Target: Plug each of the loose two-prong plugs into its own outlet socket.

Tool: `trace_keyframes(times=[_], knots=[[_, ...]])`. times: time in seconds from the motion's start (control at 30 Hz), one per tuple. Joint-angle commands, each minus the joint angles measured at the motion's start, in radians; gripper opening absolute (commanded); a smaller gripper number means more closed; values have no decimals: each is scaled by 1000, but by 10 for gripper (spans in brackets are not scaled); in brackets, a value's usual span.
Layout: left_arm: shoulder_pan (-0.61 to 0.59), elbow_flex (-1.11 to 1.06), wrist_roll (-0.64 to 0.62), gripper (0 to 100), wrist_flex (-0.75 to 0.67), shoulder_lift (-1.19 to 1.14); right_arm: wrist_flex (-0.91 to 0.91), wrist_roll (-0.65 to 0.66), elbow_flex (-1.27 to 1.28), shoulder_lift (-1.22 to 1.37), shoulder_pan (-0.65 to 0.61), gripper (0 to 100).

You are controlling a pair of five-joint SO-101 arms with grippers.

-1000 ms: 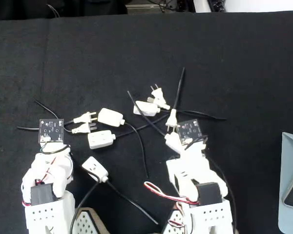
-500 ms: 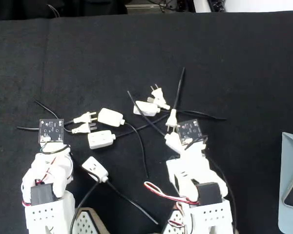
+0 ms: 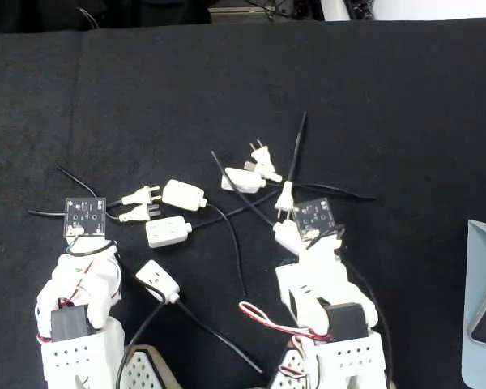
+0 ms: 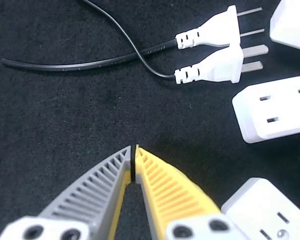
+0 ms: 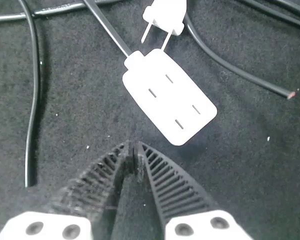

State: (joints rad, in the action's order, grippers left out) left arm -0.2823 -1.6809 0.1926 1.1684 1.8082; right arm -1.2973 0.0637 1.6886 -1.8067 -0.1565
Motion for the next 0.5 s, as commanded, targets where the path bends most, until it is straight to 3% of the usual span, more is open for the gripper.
trace_keyframes(times=[0.0,0.23,0.47], knots=[[10,-15,5,30,-28,11,34,6,-19,-71,43,12],[8,-18,6,30,-21,11,155,273,-93,-64,115,99],[1,-18,6,30,-20,9,147,292,-288,-19,98,90]])
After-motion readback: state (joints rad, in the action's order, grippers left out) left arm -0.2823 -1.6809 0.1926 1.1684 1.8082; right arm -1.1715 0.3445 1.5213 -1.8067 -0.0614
